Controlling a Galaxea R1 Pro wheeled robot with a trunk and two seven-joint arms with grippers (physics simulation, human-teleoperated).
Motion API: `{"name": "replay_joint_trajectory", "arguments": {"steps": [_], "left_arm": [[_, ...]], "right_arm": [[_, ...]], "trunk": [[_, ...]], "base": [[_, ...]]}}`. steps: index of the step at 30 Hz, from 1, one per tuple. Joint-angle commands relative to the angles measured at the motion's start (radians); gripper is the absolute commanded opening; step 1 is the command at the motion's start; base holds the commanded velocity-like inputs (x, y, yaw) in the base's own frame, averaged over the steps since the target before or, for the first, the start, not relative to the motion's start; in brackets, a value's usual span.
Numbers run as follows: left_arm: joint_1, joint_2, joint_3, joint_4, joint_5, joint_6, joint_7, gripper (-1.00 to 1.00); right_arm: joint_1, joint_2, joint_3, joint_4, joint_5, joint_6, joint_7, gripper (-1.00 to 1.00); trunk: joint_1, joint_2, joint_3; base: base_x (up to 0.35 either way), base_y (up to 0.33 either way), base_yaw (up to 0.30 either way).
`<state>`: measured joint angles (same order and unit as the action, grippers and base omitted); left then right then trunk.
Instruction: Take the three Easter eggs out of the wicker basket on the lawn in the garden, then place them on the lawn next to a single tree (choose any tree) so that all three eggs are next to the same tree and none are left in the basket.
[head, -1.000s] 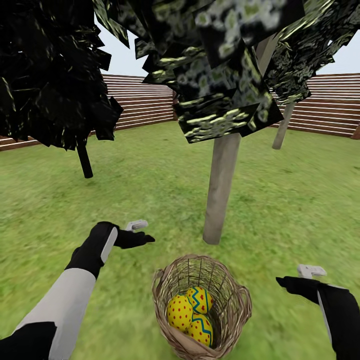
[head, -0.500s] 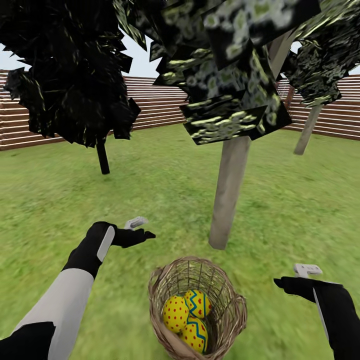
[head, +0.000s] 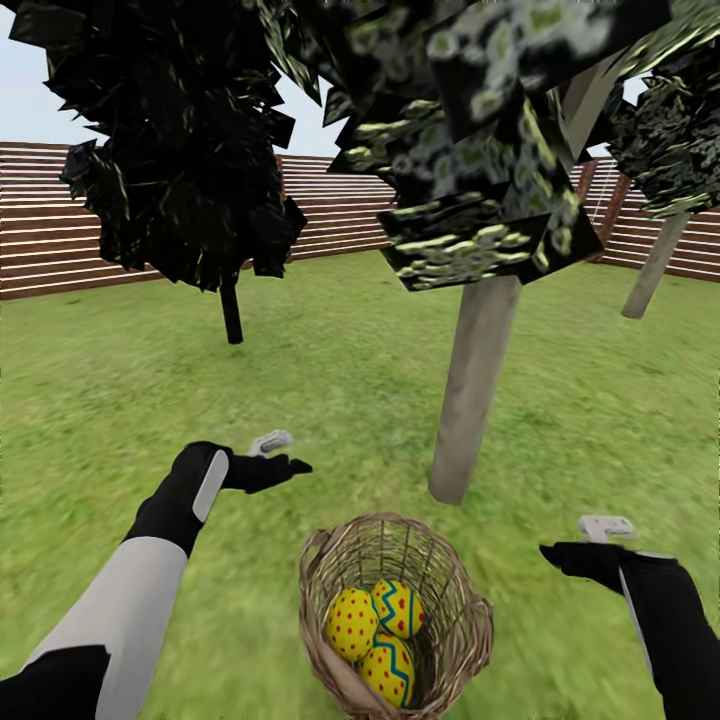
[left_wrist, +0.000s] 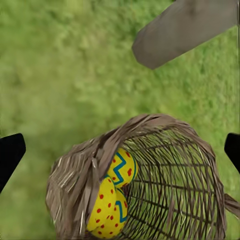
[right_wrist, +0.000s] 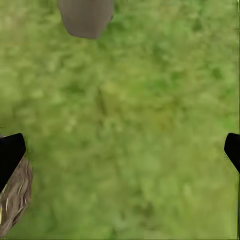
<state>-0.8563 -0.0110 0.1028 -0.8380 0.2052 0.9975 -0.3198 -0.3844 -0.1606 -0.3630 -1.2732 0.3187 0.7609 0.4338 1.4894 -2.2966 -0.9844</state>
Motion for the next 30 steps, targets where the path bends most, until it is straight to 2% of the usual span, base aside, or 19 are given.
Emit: {"name": "replay_joint_trajectory", "arguments": {"steps": [1,4,8,10,12,13,15,17,19,21,23,27,30], "left_arm": [[0.0,-0.001,0.005,-0.011,-0.004,0.006,-0.005,1.0],[0.003,0.0,0.005,-0.037,-0.004,0.006,-0.004,1.0],[0.005,0.0,0.022,-0.048,-0.004,0.007,-0.004,1.0],[0.006,0.004,0.034,-0.049,-0.005,0.007,-0.004,1.0],[0.006,0.022,0.042,-0.05,-0.004,0.007,-0.004,1.0],[0.006,0.037,0.048,-0.052,-0.003,0.008,-0.005,1.0],[0.006,0.048,0.058,-0.053,0.001,0.012,-0.005,1.0],[0.006,0.055,0.066,-0.053,0.011,0.014,-0.005,1.0],[0.006,0.059,0.071,-0.053,0.024,0.015,-0.005,1.0],[0.007,0.061,0.072,-0.053,0.033,0.015,-0.005,1.0],[0.008,0.063,0.076,-0.053,0.04,0.015,-0.004,1.0],[0.01,0.098,0.107,-0.053,0.063,0.014,-0.005,1.0],[0.014,0.105,0.125,-0.053,0.089,0.012,-0.004,1.0]], "right_arm": [[-0.001,0.0,0.031,-0.025,0.012,0.005,0.01,1.0],[-0.001,0.0,0.124,-0.073,0.006,0.057,0.013,1.0],[-0.001,0.001,0.203,-0.118,0.0,0.154,0.038,1.0],[-0.001,0.003,0.253,-0.131,-0.001,0.17,0.07,1.0],[-0.001,0.005,0.309,-0.136,-0.001,0.192,0.105,1.0],[-0.004,0.006,0.355,-0.138,-0.002,0.218,0.133,1.0],[-0.015,0.014,0.401,-0.139,-0.002,0.234,0.158,1.0],[-0.025,0.037,0.422,-0.139,-0.002,0.241,0.169,1.0],[-0.044,0.076,0.433,-0.136,0.005,0.244,0.173,1.0],[-0.053,0.098,0.439,-0.135,0.007,0.245,0.173,1.0],[-0.056,0.109,0.458,-0.134,0.007,0.245,0.174,1.0],[-0.059,0.119,0.574,-0.127,0.008,0.245,0.169,1.0],[-0.059,0.12,0.598,-0.124,0.009,0.246,0.165,1.0]], "trunk": [[-0.001,0.0,-0.001],[-0.001,0.0,-0.001],[-0.001,0.0,-0.001],[-0.001,0.0,-0.001],[-0.001,0.0,-0.001],[-0.001,0.0,-0.001],[-0.001,0.0,-0.001],[-0.001,0.0,-0.001],[-0.001,0.0,-0.001],[-0.001,0.0,-0.001],[-0.001,0.0,-0.001],[-0.001,0.0,-0.001],[-0.001,0.0,-0.002]], "base": [[-0.253,-0.001,0.005],[-0.302,0.0,0.002],[-0.332,0.0,0.0],[-0.338,0.0,0.0],[-0.284,0.0,0.0],[-0.125,0.0,0.0],[-0.065,0.0,0.0],[-0.027,0.0,0.0],[-0.01,0.0,0.0],[-0.004,0.0,0.0],[-0.001,0.0,0.0],[0.024,-0.034,0.04],[0.156,-0.166,0.218]]}}
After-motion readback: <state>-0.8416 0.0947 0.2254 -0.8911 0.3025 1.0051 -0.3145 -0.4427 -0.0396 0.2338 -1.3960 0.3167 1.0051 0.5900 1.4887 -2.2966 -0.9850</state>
